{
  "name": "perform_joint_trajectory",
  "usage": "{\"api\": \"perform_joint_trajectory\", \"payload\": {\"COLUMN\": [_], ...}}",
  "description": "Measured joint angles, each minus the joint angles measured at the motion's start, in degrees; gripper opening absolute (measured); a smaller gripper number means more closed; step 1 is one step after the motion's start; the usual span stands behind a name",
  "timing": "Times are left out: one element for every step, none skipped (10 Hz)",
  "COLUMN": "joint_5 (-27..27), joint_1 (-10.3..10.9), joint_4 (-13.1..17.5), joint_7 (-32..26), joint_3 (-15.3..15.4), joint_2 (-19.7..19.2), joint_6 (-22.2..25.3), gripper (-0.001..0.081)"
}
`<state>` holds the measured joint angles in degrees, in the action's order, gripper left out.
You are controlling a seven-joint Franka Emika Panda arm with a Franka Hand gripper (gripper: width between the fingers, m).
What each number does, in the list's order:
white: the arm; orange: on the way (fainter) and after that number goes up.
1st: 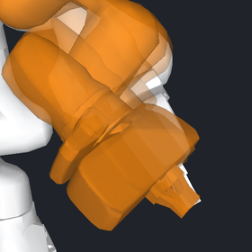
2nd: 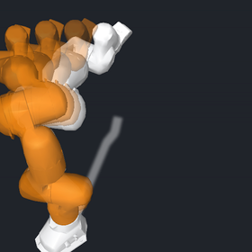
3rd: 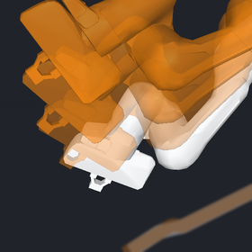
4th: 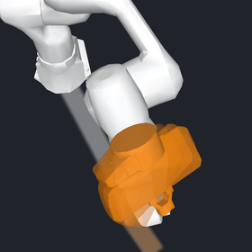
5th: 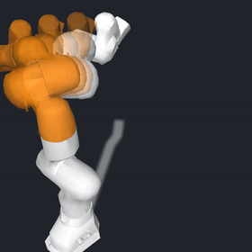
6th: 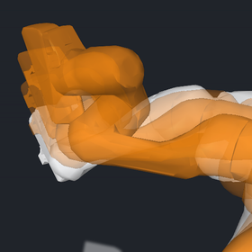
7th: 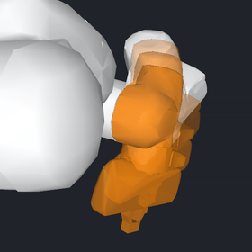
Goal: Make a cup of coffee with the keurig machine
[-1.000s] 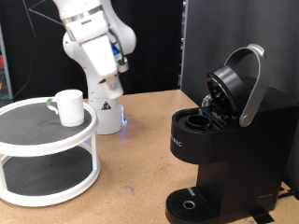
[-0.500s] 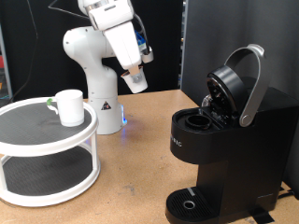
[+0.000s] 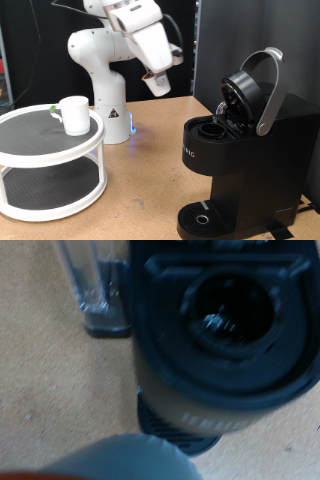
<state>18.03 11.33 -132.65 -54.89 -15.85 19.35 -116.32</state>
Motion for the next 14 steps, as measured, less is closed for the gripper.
{"api": "perform_joint_trajectory", "payload": {"joint_5": [1.12, 1.90, 2.06, 2.14, 2.34, 2.38, 2.38, 2.38, 2.38, 2.38, 2.37, 1.91, 1.14, 0.38], "joint_1": [0.64, 1.09, 1.41, 1.58, 1.84, 1.99, 2.05, 2.11, 2.13, 2.12, 2.12, 2.13, 2.15, 2.19], "joint_4": [1.76, 3.57, 5.49, 7.31, 8.86, 10.41, 11.74, 12.73, 13.40, 13.31, 13.01, 12.31, 11.21, 9.96], "joint_7": [0.30, 0.98, 1.85, 2.30, 2.32, 2.26, 2.26, 2.26, 2.26, 2.21, 1.42, 1.21, 1.28, 1.69], "joint_3": [0.38, 0.75, 1.22, 1.66, 1.78, 1.80, 1.84, 1.88, 1.91, 1.89, 1.90, 2.17, 2.86, 3.73], "joint_2": [-1.36, -2.78, -4.32, -5.86, -7.23, -8.46, -9.55, -10.41, -11.00, -11.00, -11.00, -11.00, -11.01, -11.03], "joint_6": [0.01, -0.05, -0.03, -0.01, 0.35, 1.86, 2.91, 3.65, 4.02, 4.01, 3.97, 3.26, 1.93, 0.21], "gripper": [0.0437, 0.0437, 0.0437, 0.0436, 0.0436, 0.0436, 0.0436, 0.0436, 0.0436, 0.0436, 0.0436, 0.0436, 0.0436, 0.0436]}}
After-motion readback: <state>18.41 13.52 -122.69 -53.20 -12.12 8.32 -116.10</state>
